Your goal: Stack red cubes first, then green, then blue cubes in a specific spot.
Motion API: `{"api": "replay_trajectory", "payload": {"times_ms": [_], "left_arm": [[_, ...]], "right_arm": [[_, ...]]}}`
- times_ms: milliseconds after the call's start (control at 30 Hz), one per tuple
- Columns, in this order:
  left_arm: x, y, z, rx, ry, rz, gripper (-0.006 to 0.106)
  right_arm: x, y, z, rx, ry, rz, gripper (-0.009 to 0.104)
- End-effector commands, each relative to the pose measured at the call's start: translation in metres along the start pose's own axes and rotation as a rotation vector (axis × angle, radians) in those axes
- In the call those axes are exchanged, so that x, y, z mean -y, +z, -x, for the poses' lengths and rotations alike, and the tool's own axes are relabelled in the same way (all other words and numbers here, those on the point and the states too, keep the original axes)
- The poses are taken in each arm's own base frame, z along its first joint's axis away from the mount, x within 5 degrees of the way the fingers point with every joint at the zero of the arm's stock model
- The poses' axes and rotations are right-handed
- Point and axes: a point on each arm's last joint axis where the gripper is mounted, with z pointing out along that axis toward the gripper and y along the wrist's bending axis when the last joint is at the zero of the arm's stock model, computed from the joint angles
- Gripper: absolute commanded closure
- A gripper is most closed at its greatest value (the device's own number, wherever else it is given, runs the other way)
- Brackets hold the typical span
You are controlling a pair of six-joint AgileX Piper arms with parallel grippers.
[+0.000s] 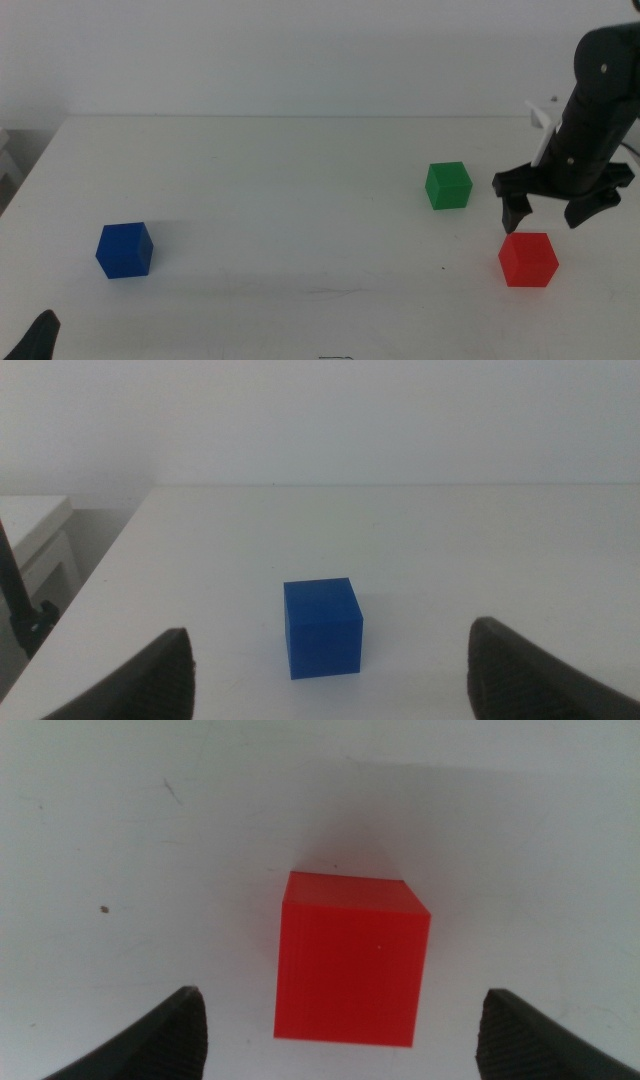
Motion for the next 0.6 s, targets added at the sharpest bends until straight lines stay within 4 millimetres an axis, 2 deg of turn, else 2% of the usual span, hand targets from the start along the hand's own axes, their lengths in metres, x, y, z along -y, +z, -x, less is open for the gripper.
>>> {"api": "replay_trajectory", "payload": {"times_ms": [0,133,267,567], "left_arm": [[0.0,-0.002,0.01,0.106,-0.014,-0.001,0.007],[0.0,-0.002,0.01,0.106,-0.014,-0.001,0.007],[0.0,-0.002,0.01,0.106,-0.014,-0.001,0.007],[0.0,-0.002,0.01,0.106,-0.014,-0.001,0.007]], "right_arm": [[0.001,-0.014,-0.001,0.087,-0.016,-0.001,0.006],[0.002,0.001,-0.005,0.099,-0.005,0.01,0.006],[0.0,0.006,-0.004,0.134,0.0,0.025,0.006],[-0.001,0.027,-0.003,0.083,-0.003,0.018,0.006]]}}
